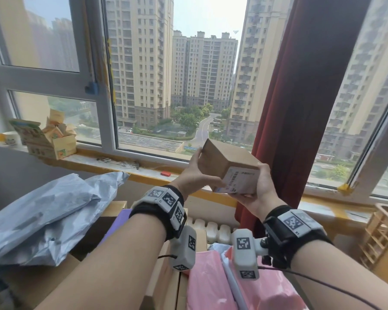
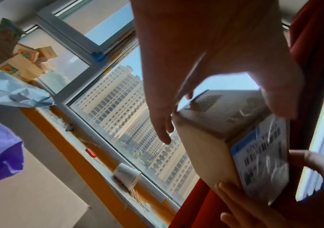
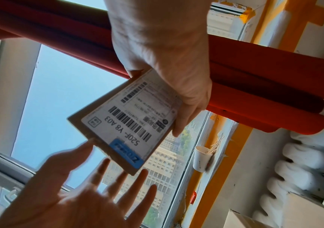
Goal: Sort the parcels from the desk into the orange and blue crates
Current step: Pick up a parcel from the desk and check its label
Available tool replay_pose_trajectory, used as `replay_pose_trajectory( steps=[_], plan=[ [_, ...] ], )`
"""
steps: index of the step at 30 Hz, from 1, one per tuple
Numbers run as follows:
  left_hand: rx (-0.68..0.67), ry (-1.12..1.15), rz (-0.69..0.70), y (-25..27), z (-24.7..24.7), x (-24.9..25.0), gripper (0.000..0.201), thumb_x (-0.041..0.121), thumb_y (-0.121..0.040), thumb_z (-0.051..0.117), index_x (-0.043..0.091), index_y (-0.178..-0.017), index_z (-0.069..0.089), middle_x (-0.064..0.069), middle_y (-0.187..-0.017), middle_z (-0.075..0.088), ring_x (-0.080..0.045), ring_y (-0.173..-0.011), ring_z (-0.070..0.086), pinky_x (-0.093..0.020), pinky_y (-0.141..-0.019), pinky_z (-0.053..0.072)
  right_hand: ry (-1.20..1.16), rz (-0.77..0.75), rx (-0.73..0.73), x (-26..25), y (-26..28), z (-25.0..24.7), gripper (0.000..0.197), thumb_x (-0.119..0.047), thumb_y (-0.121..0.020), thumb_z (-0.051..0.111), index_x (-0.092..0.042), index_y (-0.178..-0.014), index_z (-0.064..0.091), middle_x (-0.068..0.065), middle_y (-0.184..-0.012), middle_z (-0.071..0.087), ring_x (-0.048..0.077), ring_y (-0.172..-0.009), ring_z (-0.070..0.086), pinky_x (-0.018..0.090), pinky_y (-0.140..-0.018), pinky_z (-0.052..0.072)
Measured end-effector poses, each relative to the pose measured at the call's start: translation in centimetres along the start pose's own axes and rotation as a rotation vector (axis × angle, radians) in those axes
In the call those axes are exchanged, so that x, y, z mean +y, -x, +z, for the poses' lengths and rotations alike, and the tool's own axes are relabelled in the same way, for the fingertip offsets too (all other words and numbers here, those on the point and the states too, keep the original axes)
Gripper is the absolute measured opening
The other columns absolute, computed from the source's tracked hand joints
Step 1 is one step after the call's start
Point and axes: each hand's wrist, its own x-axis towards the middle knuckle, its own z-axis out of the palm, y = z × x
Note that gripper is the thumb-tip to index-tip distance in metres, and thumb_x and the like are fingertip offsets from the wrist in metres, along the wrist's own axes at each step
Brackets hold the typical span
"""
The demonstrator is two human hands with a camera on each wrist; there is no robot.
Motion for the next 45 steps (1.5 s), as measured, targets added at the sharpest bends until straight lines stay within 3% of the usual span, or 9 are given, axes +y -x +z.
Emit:
replay_pose_trajectory(
  steps=[5, 8, 13, 18, 24, 29, 33, 41, 45],
  plan=[
    [0.115, -0.159, 0.063, -0.4, 0.8, -0.6, 0.133, 0.003, -0.055, 0.084, 0.047, -0.150, 0.003, 0.002, -0.146, 0.028, -0.017, -0.131, 0.035, -0.034, -0.102, 0.041, 0.033, 0.084, -0.091, -0.1, 0.9, -0.6, 0.054, -0.054, -0.094, 0.045, -0.010, -0.121, 0.063, 0.020, -0.111, 0.065, 0.036, -0.103, 0.064, 0.048, -0.083, 0.058],
    [0.166, -0.114, 0.065, -0.8, 0.0, -0.5, 0.124, 0.017, -0.047, 0.084, 0.043, -0.149, 0.017, -0.001, -0.142, 0.038, -0.022, -0.128, 0.043, -0.042, -0.103, 0.044, 0.221, 0.158, -0.127, -0.4, 1.2, -1.4, 0.057, -0.058, -0.093, 0.049, -0.010, -0.122, 0.057, 0.019, -0.111, 0.058, 0.034, -0.094, 0.063, 0.048, -0.082, 0.058],
    [0.170, 0.072, 0.025, -0.8, -0.5, 0.9, 0.062, 0.015, -0.077, 0.073, 0.026, -0.131, 0.044, -0.005, -0.112, 0.057, -0.011, -0.086, 0.058, -0.021, -0.057, 0.044, 0.723, -0.205, -0.065, -1.5, 0.2, -2.9, 0.096, -0.052, -0.079, 0.075, -0.021, -0.154, 0.023, 0.008, -0.151, 0.038, 0.026, -0.133, 0.044, 0.048, -0.106, 0.044],
    [0.056, 0.139, 0.012, -0.8, -0.3, 1.7, 0.044, 0.041, -0.061, 0.066, 0.017, -0.098, 0.061, -0.003, -0.086, 0.065, -0.020, -0.084, 0.061, -0.029, -0.070, 0.046, 0.764, -0.050, -0.476, -2.4, 0.7, -3.9, 0.067, -0.050, -0.068, 0.080, -0.045, -0.126, 0.046, -0.005, -0.131, 0.061, 0.019, -0.125, 0.052, 0.057, -0.109, 0.031],
    [-0.026, 0.184, -0.020, -0.7, 0.8, 1.8, 0.032, 0.041, -0.064, 0.058, 0.019, -0.087, 0.059, -0.001, -0.084, 0.062, -0.019, -0.079, 0.058, -0.032, -0.083, 0.044, 0.583, 0.142, -0.656, -1.2, 0.7, -5.1, 0.067, -0.045, -0.078, 0.074, -0.031, -0.139, 0.048, 0.013, -0.137, 0.059, 0.037, -0.124, 0.058, 0.065, -0.107, 0.038],
    [-0.035, 0.219, -0.011, -0.3, 1.8, 2.1, 0.042, 0.051, -0.065, 0.058, 0.024, -0.097, 0.057, 0.000, -0.100, 0.062, -0.021, -0.094, 0.058, -0.044, -0.093, 0.046, 0.509, 0.062, -0.524, -1.0, 1.3, -5.0, 0.061, -0.044, -0.078, 0.070, -0.023, -0.133, 0.053, 0.021, -0.130, 0.062, 0.040, -0.118, 0.061, 0.061, -0.100, 0.047],
    [-0.091, 0.224, -0.069, 0.1, 2.6, 2.0, 0.083, 0.070, -0.050, 0.066, 0.032, -0.121, 0.051, -0.005, -0.135, 0.049, -0.030, -0.126, 0.045, -0.057, -0.101, 0.043, 0.441, 0.000, -0.372, -1.4, 1.4, -4.8, 0.055, -0.049, -0.086, 0.067, -0.018, -0.129, 0.056, 0.023, -0.124, 0.065, 0.038, -0.113, 0.065, 0.056, -0.097, 0.051],
    [-0.140, 0.207, -0.092, 0.2, 3.9, 1.8, 0.021, 0.043, -0.092, 0.056, 0.026, -0.104, 0.056, -0.005, -0.105, 0.061, -0.021, -0.098, 0.061, -0.049, -0.095, 0.051, 0.384, -0.035, -0.333, -1.7, 1.4, -5.5, 0.040, -0.042, -0.090, 0.062, -0.019, -0.123, 0.058, 0.013, -0.103, 0.071, 0.030, -0.098, 0.069, 0.049, -0.090, 0.056],
    [-0.161, 0.189, -0.093, 0.3, 4.6, 2.0, 0.016, 0.039, -0.095, 0.051, 0.026, -0.101, 0.057, -0.004, -0.100, 0.062, -0.019, -0.094, 0.062, -0.043, -0.087, 0.055, 0.375, -0.033, -0.328, -1.8, 1.7, -6.4, 0.053, -0.046, -0.078, 0.067, -0.020, -0.123, 0.058, 0.014, -0.107, 0.070, 0.030, -0.099, 0.068, 0.047, -0.088, 0.056]
  ],
)
